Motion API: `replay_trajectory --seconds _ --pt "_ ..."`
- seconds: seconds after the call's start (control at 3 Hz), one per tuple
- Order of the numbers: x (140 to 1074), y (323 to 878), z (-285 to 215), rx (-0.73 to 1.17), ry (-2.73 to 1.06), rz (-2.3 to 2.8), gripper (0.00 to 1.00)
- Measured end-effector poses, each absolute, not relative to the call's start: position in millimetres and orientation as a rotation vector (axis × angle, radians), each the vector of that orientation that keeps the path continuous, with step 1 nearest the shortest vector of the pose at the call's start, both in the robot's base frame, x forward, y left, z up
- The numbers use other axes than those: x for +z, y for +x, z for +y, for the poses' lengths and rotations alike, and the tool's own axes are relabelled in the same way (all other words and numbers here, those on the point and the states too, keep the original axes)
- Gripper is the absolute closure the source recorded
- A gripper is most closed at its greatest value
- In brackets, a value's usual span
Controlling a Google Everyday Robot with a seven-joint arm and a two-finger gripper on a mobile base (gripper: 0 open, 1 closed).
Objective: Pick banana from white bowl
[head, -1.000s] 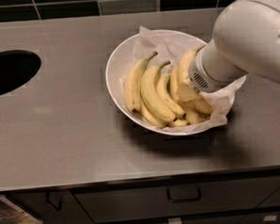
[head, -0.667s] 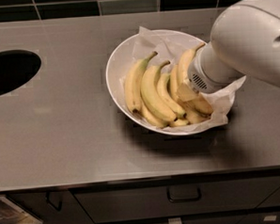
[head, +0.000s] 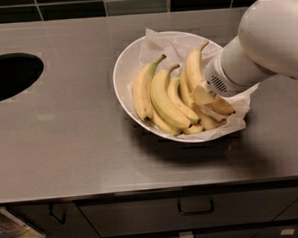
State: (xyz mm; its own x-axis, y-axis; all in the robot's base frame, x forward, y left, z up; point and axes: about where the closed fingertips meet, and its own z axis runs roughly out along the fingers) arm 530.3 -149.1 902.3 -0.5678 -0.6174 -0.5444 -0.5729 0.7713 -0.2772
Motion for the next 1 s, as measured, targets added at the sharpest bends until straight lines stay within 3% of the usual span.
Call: replay_trajectory --seconds 0.67,1.0 --pt "945 537 -220 0.233 -0.817 2.213 1.0" --pt "977 523 -208 0.453 -0.945 2.058 1.0"
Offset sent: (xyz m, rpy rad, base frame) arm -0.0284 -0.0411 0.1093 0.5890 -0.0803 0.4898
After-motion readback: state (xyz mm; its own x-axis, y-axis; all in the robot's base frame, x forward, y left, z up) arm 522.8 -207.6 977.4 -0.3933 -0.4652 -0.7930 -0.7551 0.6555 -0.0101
